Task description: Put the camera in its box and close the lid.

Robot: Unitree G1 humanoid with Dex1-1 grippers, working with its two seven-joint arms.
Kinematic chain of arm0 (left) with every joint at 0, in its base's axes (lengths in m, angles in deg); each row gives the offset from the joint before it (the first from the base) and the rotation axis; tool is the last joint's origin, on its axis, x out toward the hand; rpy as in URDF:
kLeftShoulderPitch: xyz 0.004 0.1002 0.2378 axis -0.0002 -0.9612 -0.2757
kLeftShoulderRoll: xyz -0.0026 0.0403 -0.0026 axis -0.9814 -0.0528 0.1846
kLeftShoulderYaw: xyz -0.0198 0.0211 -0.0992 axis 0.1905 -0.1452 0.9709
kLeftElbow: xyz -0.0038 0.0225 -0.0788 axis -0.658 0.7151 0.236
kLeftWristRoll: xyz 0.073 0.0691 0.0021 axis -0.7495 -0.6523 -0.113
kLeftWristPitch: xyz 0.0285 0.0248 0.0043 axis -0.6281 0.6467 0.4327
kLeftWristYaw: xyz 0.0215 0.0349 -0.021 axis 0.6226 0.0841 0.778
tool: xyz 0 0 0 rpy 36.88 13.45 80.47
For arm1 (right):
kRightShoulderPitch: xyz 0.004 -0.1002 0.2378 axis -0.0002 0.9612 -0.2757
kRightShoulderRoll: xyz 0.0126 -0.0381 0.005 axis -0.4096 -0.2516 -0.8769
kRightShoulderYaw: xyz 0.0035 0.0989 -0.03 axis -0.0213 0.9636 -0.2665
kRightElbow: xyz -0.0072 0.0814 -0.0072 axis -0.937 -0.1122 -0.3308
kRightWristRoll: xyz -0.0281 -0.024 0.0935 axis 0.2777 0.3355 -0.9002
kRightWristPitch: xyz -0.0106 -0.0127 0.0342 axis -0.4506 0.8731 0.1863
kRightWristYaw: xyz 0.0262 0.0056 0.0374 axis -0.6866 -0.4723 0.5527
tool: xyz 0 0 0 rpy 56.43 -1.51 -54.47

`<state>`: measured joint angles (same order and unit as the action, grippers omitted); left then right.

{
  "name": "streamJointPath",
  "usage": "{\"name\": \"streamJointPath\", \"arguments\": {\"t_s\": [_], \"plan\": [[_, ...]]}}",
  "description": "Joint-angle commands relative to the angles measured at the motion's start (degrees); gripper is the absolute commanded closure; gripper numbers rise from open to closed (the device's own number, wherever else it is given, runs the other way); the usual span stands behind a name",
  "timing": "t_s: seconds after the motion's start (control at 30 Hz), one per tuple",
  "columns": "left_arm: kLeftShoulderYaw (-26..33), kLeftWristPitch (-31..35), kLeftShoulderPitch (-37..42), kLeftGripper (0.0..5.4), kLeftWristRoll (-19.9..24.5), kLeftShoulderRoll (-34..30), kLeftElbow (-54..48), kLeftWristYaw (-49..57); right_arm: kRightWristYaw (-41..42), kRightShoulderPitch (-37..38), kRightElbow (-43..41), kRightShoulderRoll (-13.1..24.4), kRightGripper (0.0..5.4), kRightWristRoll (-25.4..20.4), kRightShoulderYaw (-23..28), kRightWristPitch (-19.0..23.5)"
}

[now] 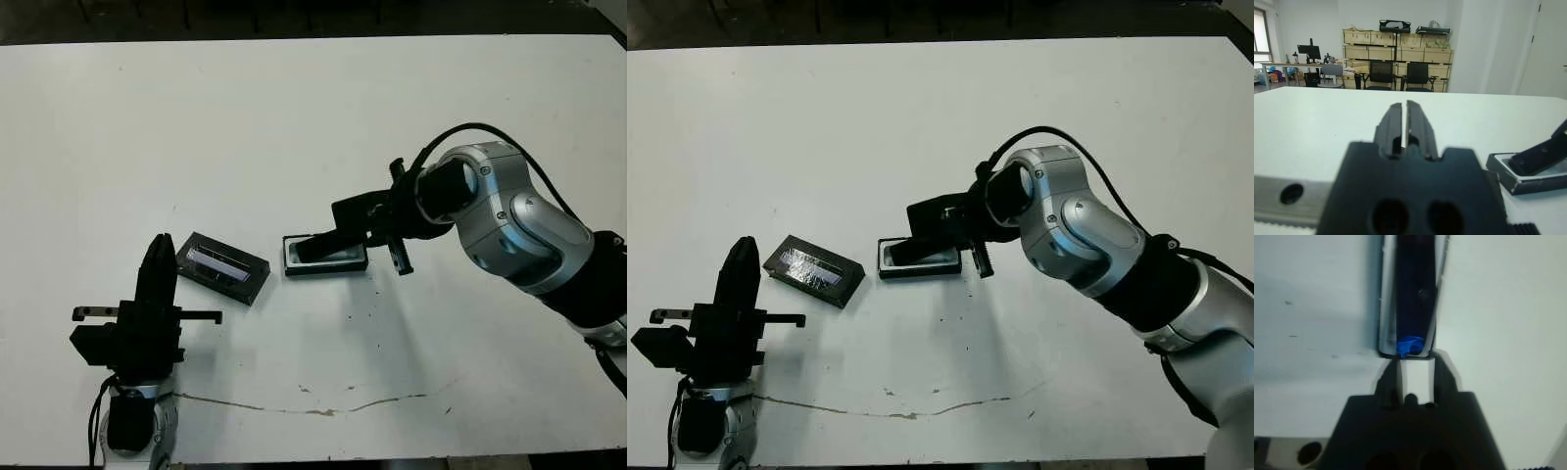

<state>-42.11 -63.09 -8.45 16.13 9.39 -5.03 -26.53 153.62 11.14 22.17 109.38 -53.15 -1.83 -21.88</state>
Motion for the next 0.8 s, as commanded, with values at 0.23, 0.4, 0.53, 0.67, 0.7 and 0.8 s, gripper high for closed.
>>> {"name": "streamJointPath", "arguments": {"t_s": [0.23,0.4,0.53,0.67,0.7,0.8], "plan": [[-0.1,0.2,-4.0,5.4,0.1,0.4,1.1,-0.1,4.6,-0.5,1.9,-1.1,5.39,-2.8,0.8,-6.4],[-0.1,0.6,-4.2,5.4,-0.7,0.7,0.8,0.5,6.6,-0.6,4.1,-1.7,5.39,-4.8,2.4,-11.6],[-0.2,0.7,-4.2,5.4,-0.5,0.5,0.7,0.3,8.0,-1.2,5.7,-2.4,5.39,-4.7,2.4,-12.1],[-0.2,0.4,-4.1,5.4,-0.3,0.6,0.9,0.4,9.4,-1.7,7.5,-2.9,5.39,-4.7,2.7,-11.7],[-0.2,0.7,-4.2,5.4,-0.4,0.7,0.6,0.4,9.8,-1.9,8.0,-2.9,5.39,-4.8,2.8,-11.7],[0.0,-0.2,-4.0,5.4,0.0,0.5,1.3,0.1,9.0,-2.2,9.1,-2.0,5.09,-4.9,4.9,-14.3]]}}
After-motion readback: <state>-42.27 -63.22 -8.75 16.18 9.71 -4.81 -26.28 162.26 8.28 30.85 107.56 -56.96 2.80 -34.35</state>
